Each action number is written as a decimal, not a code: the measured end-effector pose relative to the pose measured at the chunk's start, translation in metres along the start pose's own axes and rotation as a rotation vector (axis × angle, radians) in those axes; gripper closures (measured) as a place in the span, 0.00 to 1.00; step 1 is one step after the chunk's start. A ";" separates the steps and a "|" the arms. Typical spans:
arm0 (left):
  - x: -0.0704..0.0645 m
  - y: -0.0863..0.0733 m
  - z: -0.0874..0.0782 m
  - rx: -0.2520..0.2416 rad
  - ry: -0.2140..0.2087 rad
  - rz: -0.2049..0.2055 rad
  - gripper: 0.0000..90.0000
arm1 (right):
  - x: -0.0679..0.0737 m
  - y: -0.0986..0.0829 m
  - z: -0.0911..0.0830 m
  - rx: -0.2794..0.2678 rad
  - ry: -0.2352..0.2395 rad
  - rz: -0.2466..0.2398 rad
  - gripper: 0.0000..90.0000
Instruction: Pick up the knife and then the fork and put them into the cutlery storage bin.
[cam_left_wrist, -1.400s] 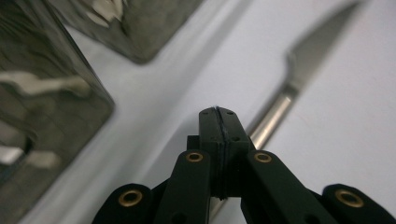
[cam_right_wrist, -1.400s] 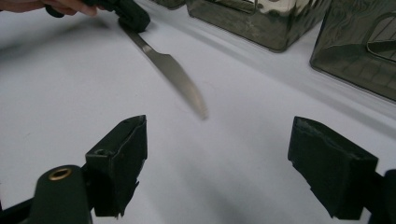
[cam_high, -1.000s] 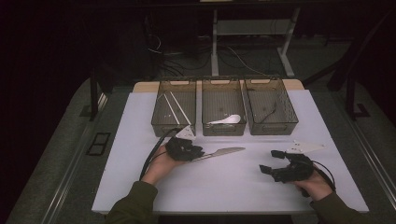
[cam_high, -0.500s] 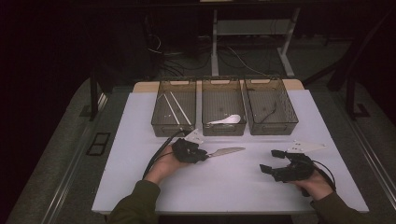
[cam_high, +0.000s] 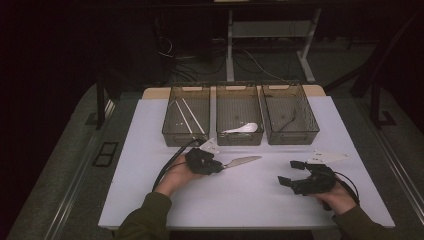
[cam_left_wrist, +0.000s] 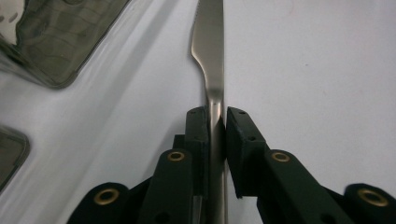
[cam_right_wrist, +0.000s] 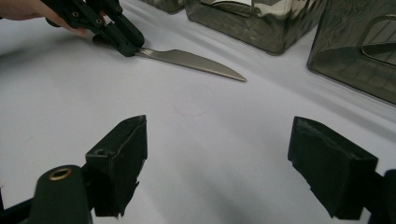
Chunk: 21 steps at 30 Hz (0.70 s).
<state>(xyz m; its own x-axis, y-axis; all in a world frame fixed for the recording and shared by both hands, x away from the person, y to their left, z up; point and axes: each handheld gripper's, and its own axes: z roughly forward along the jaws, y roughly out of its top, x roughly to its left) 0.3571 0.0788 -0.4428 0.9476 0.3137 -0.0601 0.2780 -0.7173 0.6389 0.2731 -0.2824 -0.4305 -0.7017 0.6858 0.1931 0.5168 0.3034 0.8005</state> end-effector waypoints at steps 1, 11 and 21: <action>0.001 -0.001 0.000 -0.005 -0.003 -0.003 0.88 | 0.000 0.000 0.000 -0.001 -0.001 0.001 0.22; -0.006 -0.004 -0.004 -0.040 -0.013 -0.006 0.88 | 0.000 0.000 -0.001 -0.007 0.001 0.005 0.22; -0.021 0.008 -0.032 -0.228 -0.030 -0.030 0.88 | 0.006 0.011 -0.005 -0.041 0.059 0.049 0.21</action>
<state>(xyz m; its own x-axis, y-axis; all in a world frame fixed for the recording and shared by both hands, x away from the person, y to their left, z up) 0.3340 0.0861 -0.4118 0.9447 0.3118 -0.1020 0.2665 -0.5482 0.7928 0.2716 -0.2784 -0.4176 -0.7045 0.6585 0.2646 0.5316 0.2426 0.8115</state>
